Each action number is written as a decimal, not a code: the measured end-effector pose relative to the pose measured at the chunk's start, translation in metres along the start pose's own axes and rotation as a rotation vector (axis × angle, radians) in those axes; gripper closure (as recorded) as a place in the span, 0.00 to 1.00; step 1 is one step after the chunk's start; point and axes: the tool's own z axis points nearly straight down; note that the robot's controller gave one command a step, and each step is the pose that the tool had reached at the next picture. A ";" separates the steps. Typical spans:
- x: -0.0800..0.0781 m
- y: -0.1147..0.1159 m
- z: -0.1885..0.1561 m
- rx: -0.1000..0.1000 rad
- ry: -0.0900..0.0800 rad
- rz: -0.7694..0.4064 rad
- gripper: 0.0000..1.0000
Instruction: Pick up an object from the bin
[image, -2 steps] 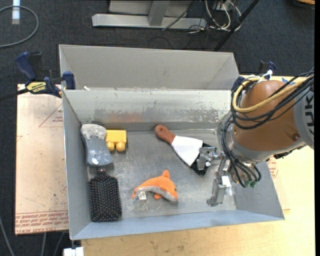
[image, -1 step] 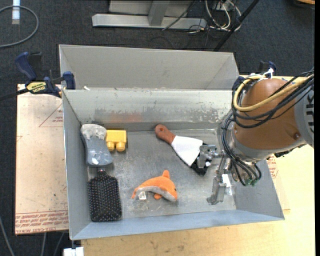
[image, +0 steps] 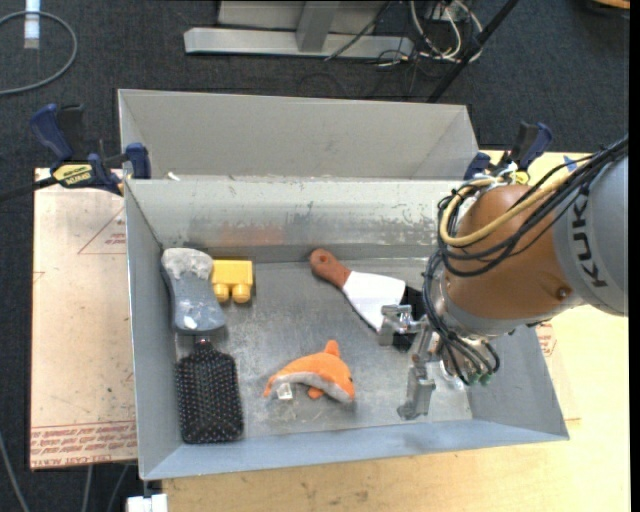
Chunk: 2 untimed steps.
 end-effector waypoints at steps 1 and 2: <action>-0.003 0.006 0.028 -0.002 0.020 -0.001 0.00; -0.008 0.017 0.021 0.000 -0.013 -0.009 0.00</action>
Offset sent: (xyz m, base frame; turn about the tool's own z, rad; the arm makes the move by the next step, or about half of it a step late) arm 0.0002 0.0345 -0.0983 -0.0304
